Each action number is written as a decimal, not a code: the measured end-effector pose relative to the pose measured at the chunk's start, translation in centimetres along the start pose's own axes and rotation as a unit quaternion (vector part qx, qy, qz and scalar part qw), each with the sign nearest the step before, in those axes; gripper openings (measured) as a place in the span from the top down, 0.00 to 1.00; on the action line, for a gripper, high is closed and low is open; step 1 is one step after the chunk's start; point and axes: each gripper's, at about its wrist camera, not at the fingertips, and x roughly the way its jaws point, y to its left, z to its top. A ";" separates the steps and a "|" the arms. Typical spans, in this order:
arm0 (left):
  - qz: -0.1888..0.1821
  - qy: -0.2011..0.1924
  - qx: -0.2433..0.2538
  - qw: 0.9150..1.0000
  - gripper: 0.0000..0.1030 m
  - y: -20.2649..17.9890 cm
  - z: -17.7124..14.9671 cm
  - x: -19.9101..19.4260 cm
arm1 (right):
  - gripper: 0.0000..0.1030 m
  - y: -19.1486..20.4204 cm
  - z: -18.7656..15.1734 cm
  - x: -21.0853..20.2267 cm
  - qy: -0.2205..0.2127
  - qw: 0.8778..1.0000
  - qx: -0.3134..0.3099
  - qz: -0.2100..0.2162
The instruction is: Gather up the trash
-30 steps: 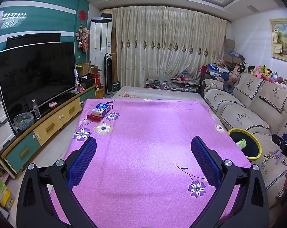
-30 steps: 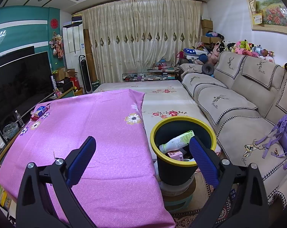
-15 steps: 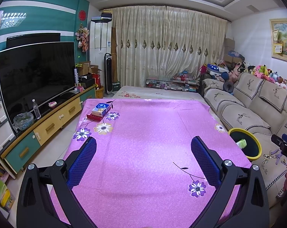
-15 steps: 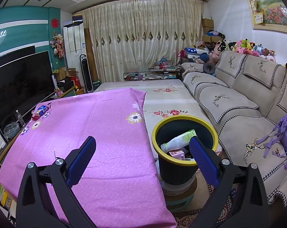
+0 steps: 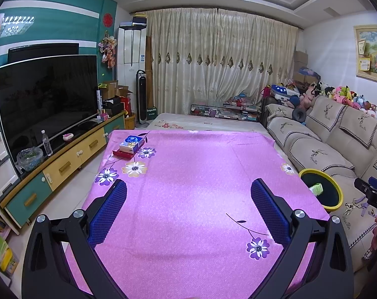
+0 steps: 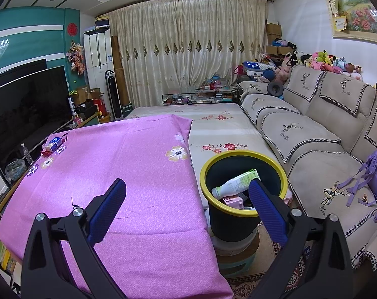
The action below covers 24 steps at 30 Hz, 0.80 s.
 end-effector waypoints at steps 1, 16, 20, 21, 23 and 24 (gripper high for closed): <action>-0.001 0.001 -0.001 1.000 0.05 0.0 0.0 0.1 | 0.09 0.0 0.0 0.0 0.000 1.000 0.000 0.000; -0.003 0.028 0.005 1.000 0.05 0.5 0.0 1.9 | 0.09 0.4 -0.1 0.4 0.004 1.000 -0.003 0.002; 0.002 0.036 0.007 0.999 0.05 0.6 0.0 2.3 | 0.09 0.6 0.0 0.5 0.006 1.000 -0.005 0.003; 0.000 0.038 0.006 0.999 0.05 0.6 0.0 2.4 | 0.09 0.6 0.0 0.6 0.007 1.000 -0.005 0.003; -0.008 0.039 0.003 0.999 0.05 0.7 -0.1 2.7 | 0.09 0.7 0.0 0.6 0.007 1.000 -0.005 0.004; -0.015 0.036 0.003 0.999 0.05 0.7 0.0 2.8 | 0.09 0.6 0.1 0.7 0.008 1.000 -0.005 0.005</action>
